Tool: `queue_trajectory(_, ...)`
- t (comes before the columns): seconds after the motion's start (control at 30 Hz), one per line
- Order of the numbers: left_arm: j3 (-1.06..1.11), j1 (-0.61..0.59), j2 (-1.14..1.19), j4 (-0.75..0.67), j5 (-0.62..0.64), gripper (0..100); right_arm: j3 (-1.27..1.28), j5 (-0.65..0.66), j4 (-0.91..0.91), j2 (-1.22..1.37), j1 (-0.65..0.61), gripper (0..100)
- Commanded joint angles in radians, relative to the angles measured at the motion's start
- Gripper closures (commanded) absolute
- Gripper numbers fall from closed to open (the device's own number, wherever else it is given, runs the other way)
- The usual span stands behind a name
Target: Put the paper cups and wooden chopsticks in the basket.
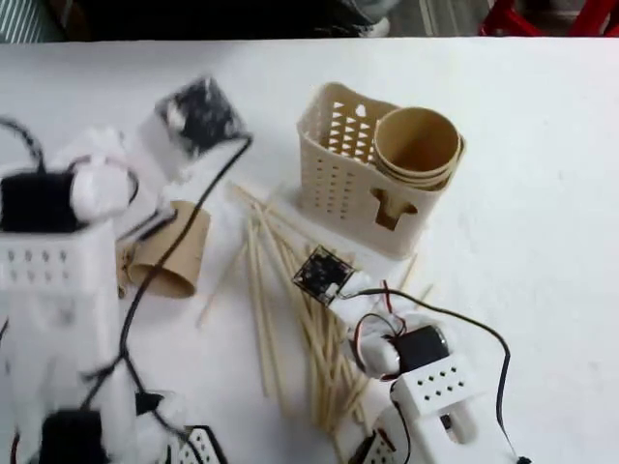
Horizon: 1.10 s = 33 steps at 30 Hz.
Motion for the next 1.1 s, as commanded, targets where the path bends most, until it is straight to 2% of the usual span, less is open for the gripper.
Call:
queue_trajectory(0.0, 0.281, -0.044, -0.251, -0.115, -0.077, 79, -0.003, 0.005, -0.013, -0.01, 0.005, 97.7)
queue_trajectory(0.2, 0.733, -0.153, -0.447, -0.351, -0.249, 79, -0.002, 0.005, -0.013, -0.01, 0.005, 97.7)
queue_trajectory(0.4, 1.033, -0.232, -0.552, -0.499, -0.367, 74, -0.002, 0.005, -0.013, -0.01, 0.005, 97.6)
queue_trajectory(0.63, 1.295, -0.231, -0.593, -0.795, -0.359, 74, -0.002, 0.005, -0.013, -0.01, 0.005, 97.6)
queue_trajectory(0.77, 1.386, -0.229, -0.593, -0.982, -0.259, 75, -0.002, 0.005, -0.013, -0.01, 0.005, 97.6)
queue_trajectory(1.07, 1.398, -0.157, -0.595, -1.022, -0.226, 98, -0.002, 0.005, -0.013, -0.01, 0.005, 97.6)
